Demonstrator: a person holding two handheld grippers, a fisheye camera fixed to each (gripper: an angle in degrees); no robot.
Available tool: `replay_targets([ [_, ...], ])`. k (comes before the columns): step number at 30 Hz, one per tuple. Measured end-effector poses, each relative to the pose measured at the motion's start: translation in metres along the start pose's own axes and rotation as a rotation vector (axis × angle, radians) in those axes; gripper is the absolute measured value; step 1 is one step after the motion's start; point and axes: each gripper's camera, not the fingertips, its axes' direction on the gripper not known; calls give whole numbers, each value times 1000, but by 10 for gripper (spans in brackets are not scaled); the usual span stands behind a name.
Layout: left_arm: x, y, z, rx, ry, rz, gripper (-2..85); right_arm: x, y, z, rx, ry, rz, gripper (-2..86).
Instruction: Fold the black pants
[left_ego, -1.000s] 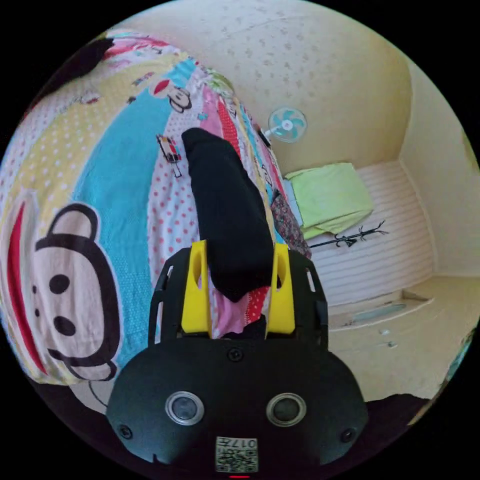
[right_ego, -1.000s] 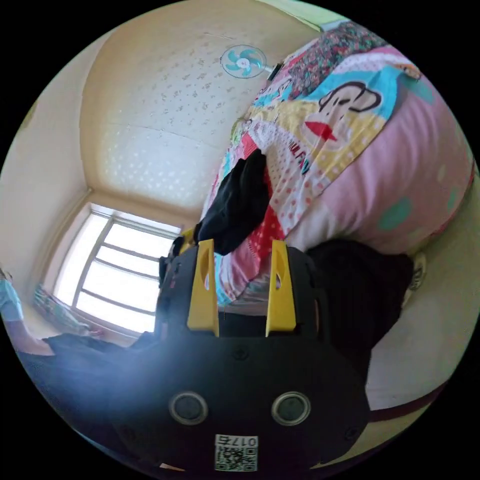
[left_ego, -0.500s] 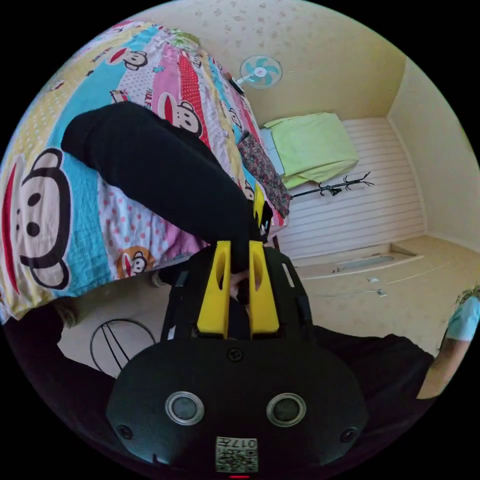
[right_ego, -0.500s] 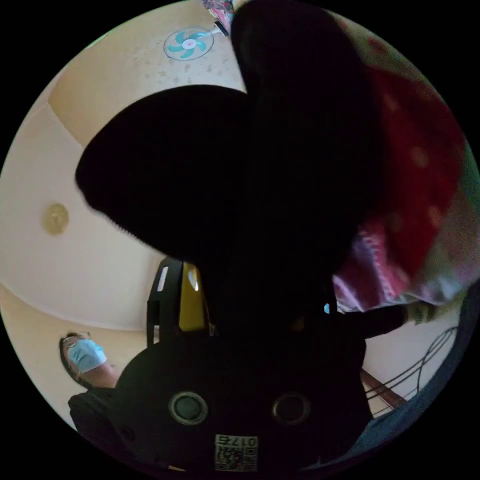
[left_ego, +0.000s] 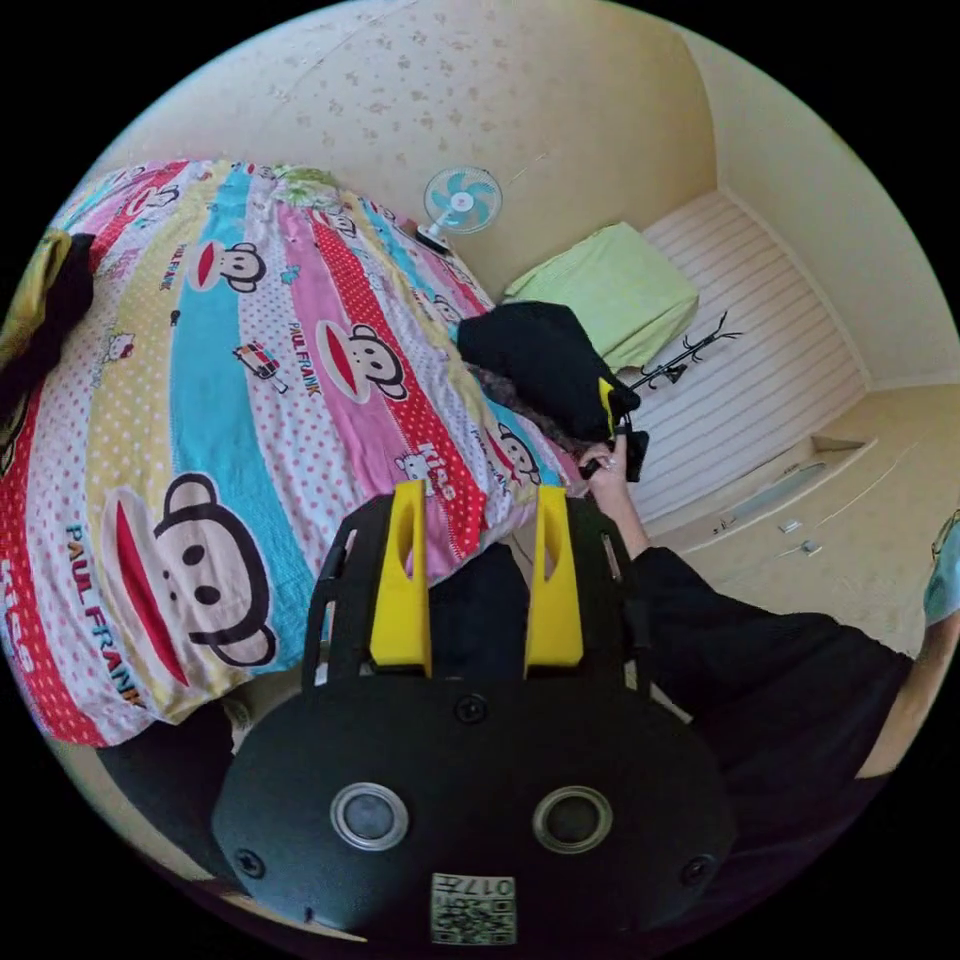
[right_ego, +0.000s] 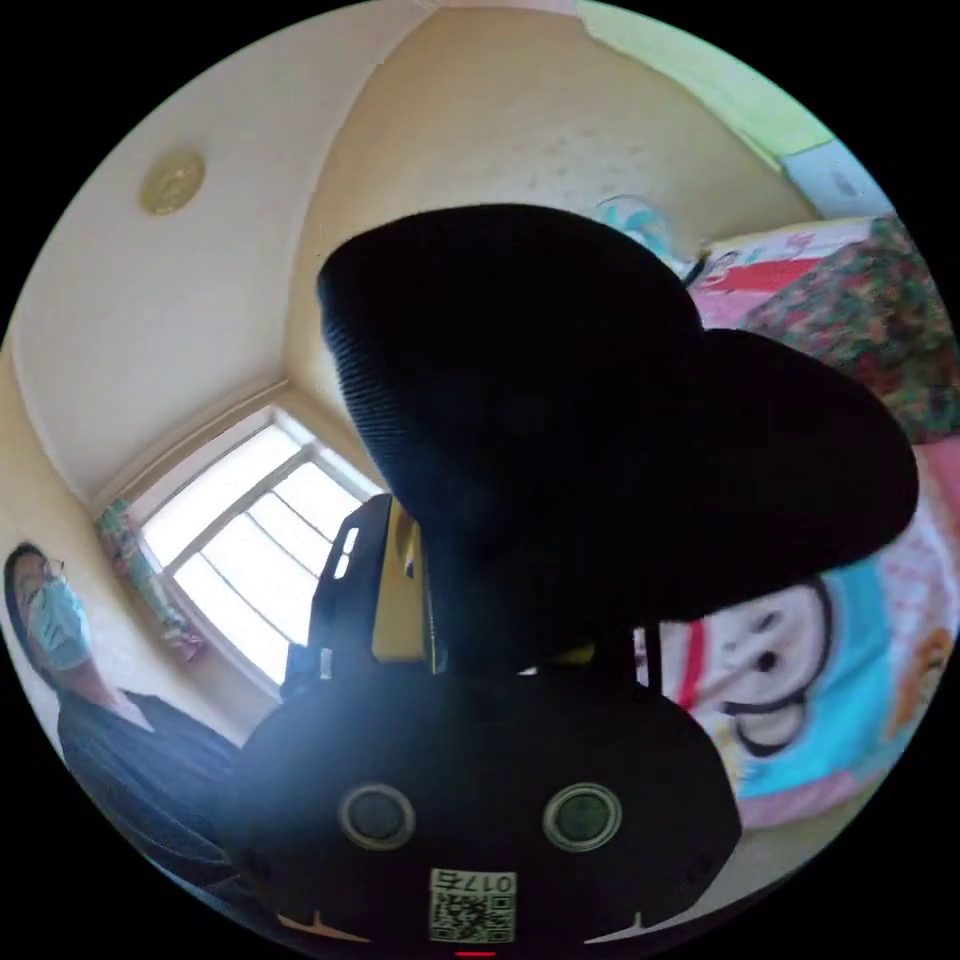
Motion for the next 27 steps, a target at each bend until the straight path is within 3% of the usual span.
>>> replay_targets([
  [4,-37,9,-9,21,-204,-71,180,60,41,-38,-91,578,270,202],
  [7,-62,3,-14,39,-383,-87,212,32,86,10,-189,771,141,205],
  [11,-88,-24,-10,69,-615,-96,236,-34,132,136,-294,700,-115,231],
  [13,-100,-34,-1,69,-697,-115,243,-70,164,239,-393,628,-245,250],
  [17,-124,-42,21,67,-800,-216,271,-96,212,376,-499,617,-275,276],
  [22,-152,-23,44,81,-851,-336,272,-68,299,512,-581,866,-221,307],
  [24,-158,-4,66,72,-907,-282,270,-67,330,537,-562,993,-344,308],
  [27,-149,1,71,90,-953,-254,267,-58,340,549,-573,992,-318,308],
])
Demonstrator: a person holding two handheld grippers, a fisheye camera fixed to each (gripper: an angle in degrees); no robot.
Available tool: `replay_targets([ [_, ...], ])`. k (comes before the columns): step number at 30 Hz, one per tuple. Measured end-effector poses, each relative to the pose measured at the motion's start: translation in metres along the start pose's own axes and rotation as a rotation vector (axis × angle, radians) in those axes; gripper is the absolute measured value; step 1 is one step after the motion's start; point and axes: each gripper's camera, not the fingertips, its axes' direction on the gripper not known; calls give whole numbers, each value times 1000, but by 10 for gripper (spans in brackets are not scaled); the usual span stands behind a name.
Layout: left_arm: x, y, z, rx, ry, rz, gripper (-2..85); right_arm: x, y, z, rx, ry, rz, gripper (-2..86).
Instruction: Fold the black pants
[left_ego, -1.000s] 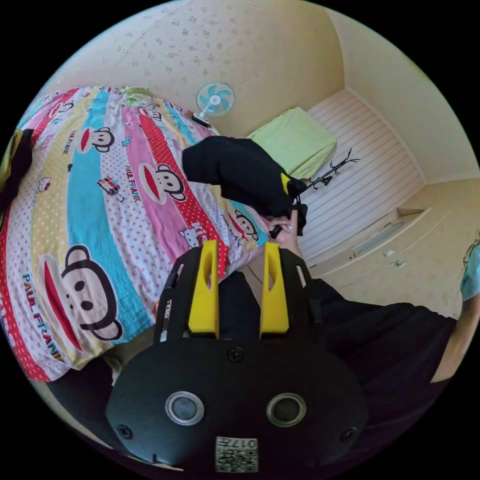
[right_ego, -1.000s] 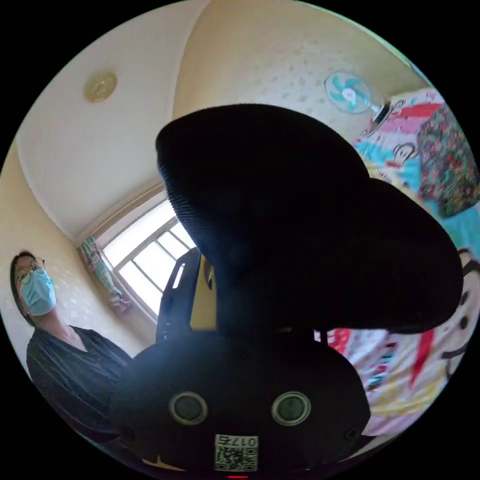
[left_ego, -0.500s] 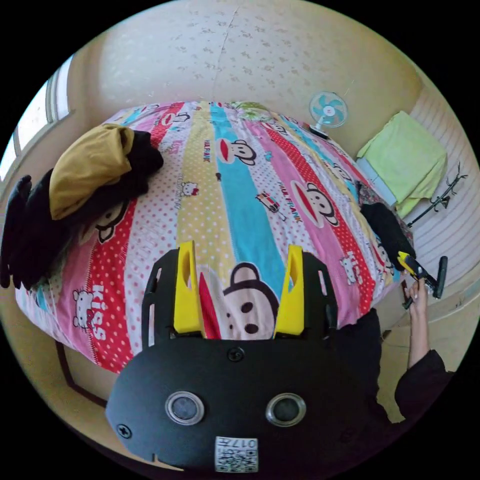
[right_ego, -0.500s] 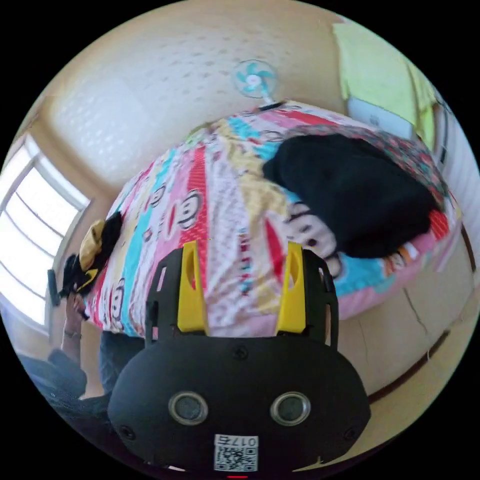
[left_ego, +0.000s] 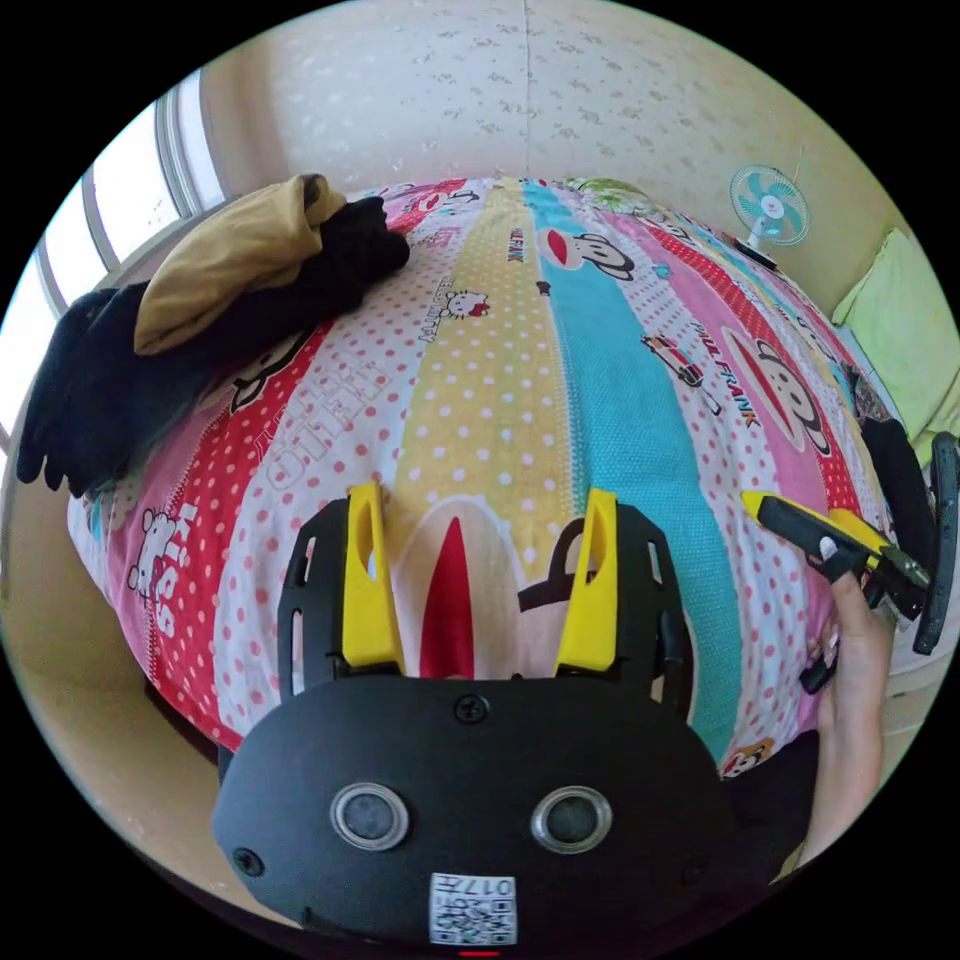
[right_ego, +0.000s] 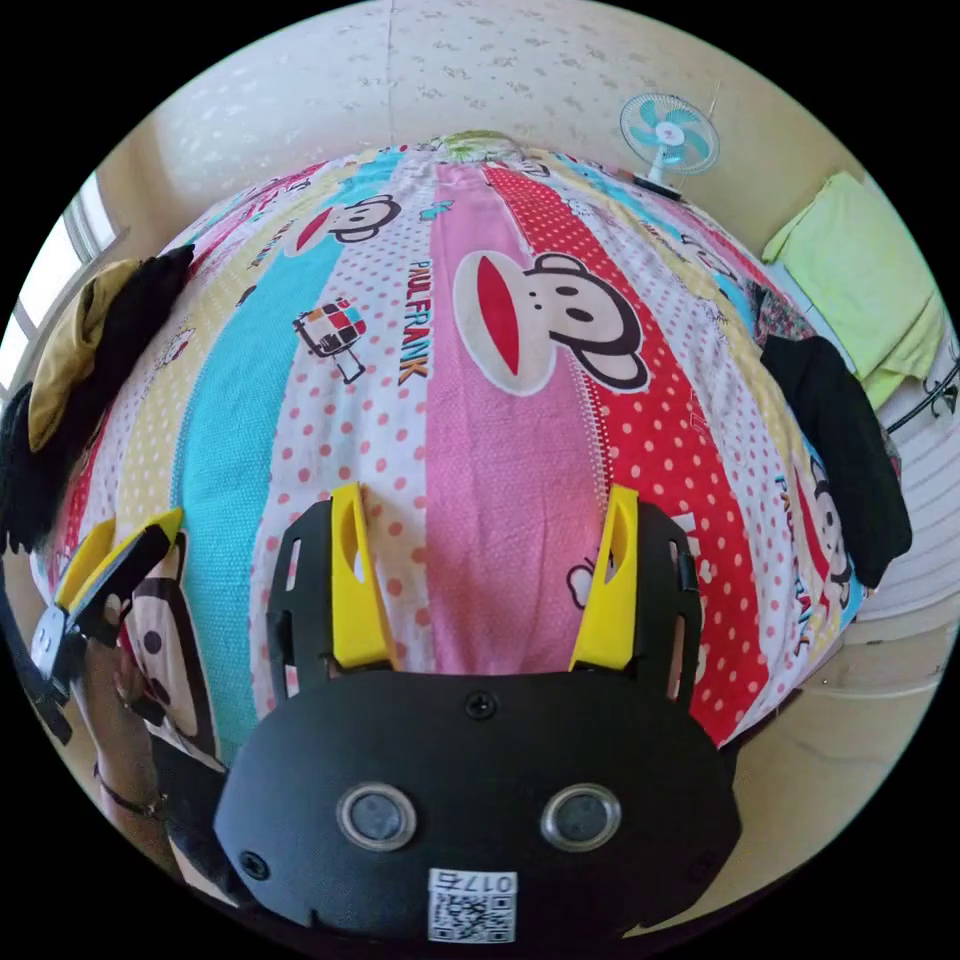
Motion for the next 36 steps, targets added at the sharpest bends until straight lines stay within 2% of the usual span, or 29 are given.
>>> replay_targets([
  [16,-3,3,-6,24,4,17,266,-27,24,68,11,7,-2,308],
  [36,-23,-5,-10,23,-4,19,267,-20,48,119,4,18,-4,308],
])
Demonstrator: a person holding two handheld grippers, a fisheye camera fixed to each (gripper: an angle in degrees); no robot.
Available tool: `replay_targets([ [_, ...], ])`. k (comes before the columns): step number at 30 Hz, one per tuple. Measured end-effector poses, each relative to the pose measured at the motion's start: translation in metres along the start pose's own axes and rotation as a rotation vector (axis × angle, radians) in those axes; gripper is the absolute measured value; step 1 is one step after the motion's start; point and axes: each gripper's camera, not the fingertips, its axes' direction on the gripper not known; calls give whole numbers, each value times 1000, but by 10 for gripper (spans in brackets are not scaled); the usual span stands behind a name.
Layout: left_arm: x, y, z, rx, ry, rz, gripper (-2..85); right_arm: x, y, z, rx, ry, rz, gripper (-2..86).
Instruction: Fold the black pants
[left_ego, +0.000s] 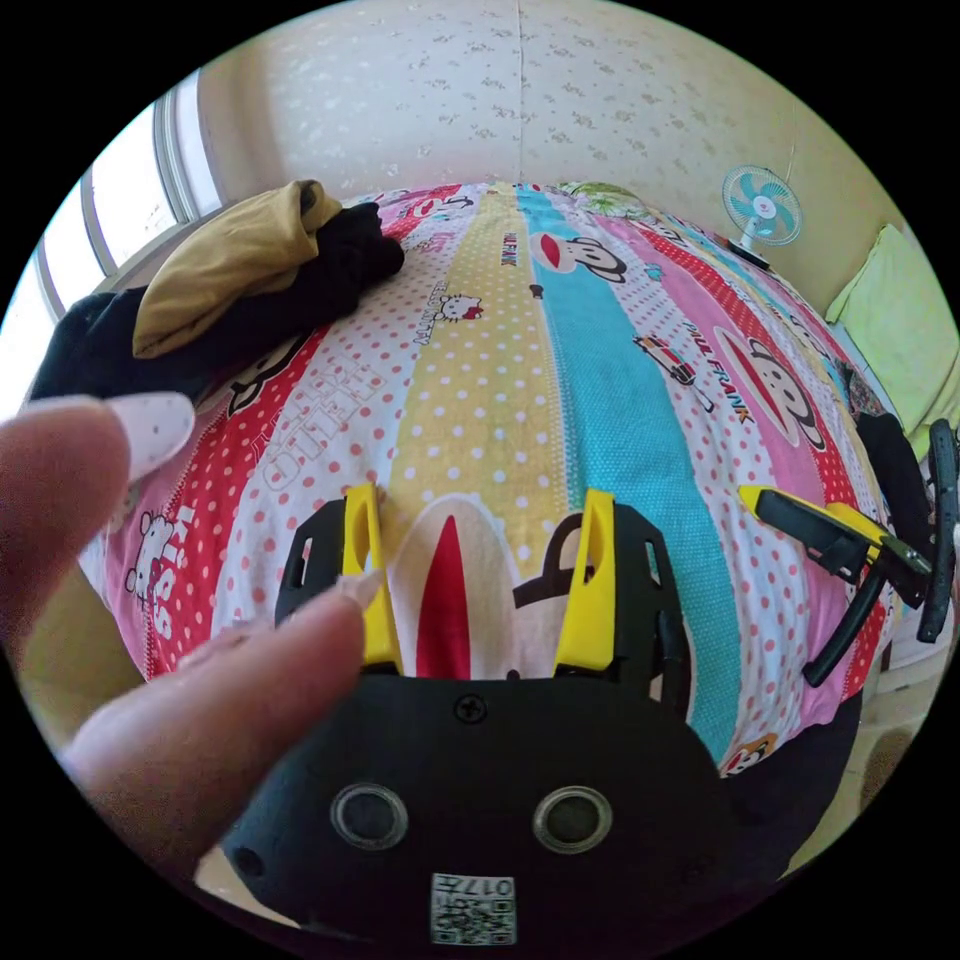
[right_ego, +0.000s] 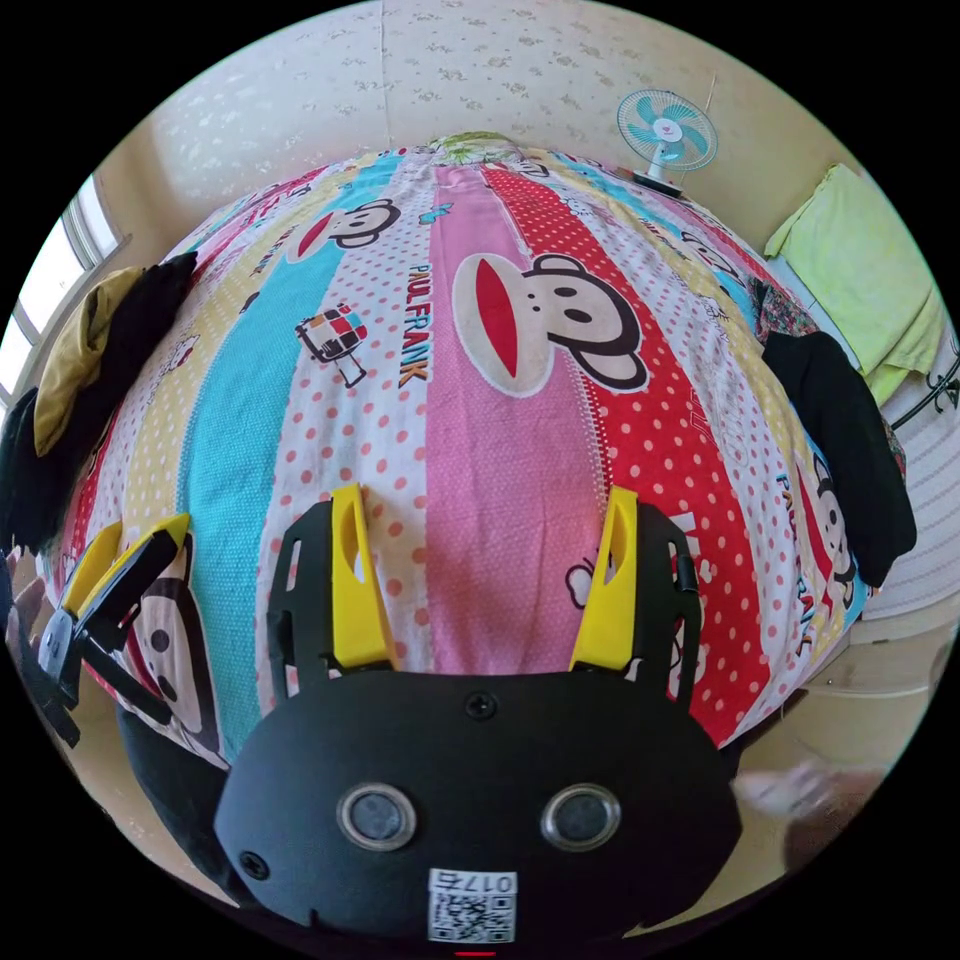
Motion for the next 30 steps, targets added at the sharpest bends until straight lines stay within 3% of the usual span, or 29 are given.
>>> replay_targets([
  [30,-27,-8,-5,1,-7,1,268,41,19,24,-9,11,3,310],
])
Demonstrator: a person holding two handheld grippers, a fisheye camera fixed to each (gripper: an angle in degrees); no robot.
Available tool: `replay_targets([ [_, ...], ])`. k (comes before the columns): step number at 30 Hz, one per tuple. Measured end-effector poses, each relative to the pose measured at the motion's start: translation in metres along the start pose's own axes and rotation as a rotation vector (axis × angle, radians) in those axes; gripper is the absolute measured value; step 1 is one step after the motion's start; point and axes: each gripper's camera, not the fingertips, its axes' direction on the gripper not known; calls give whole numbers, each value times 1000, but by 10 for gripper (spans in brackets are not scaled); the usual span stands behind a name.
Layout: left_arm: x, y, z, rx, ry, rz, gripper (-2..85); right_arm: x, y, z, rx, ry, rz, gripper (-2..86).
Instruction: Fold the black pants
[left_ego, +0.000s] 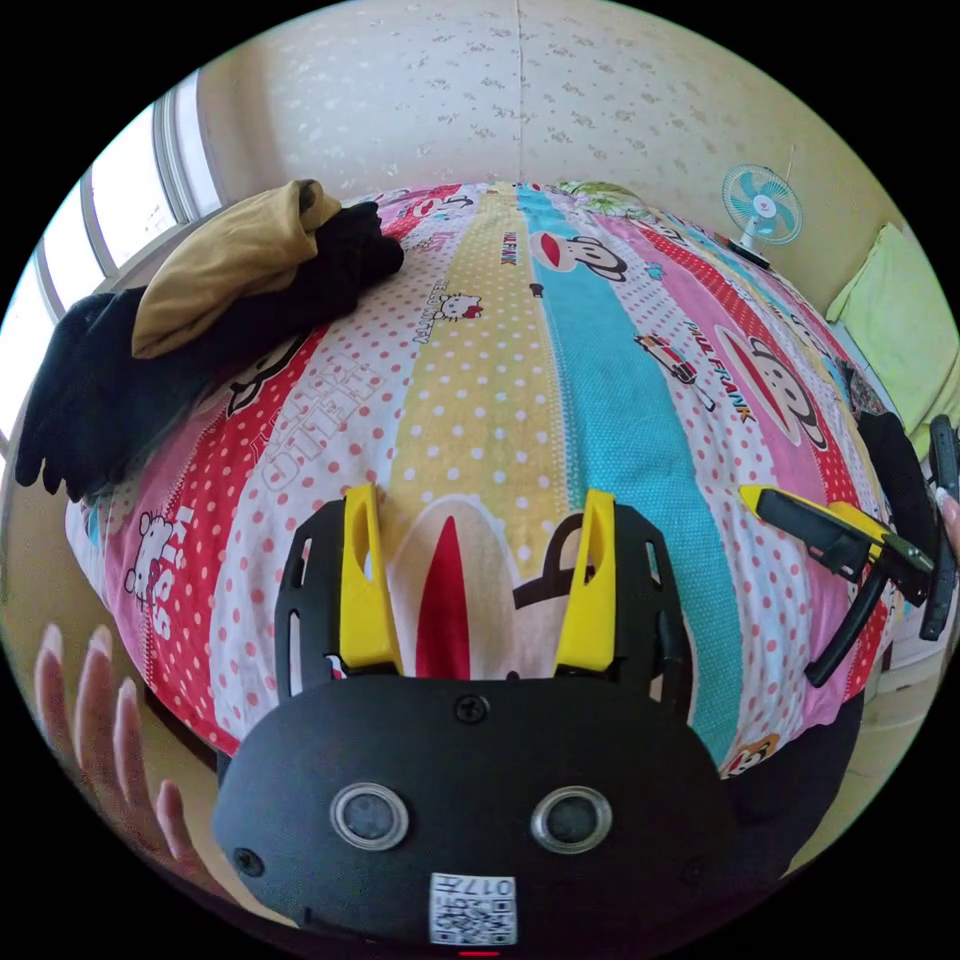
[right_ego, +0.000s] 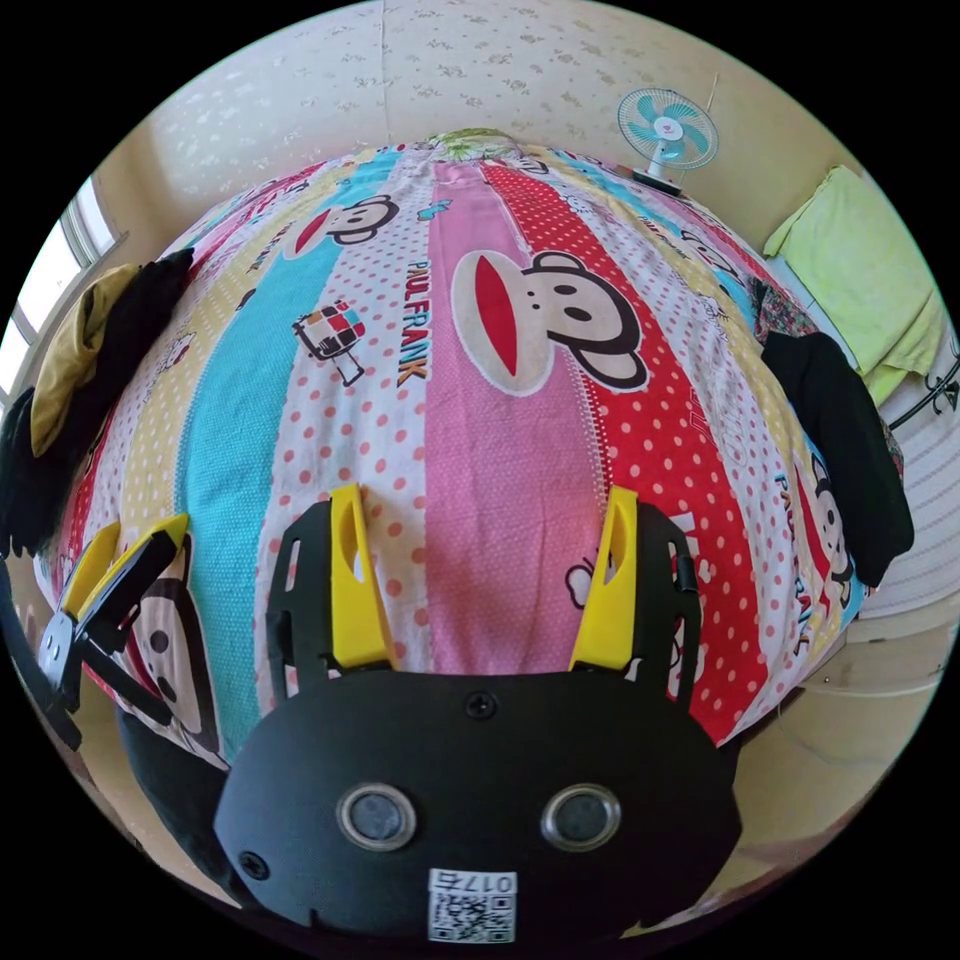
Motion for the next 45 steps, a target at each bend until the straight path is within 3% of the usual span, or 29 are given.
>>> replay_targets([
  [45,-7,-3,-2,1,-3,-3,268,41,3,-2,6,4,0,309],
])
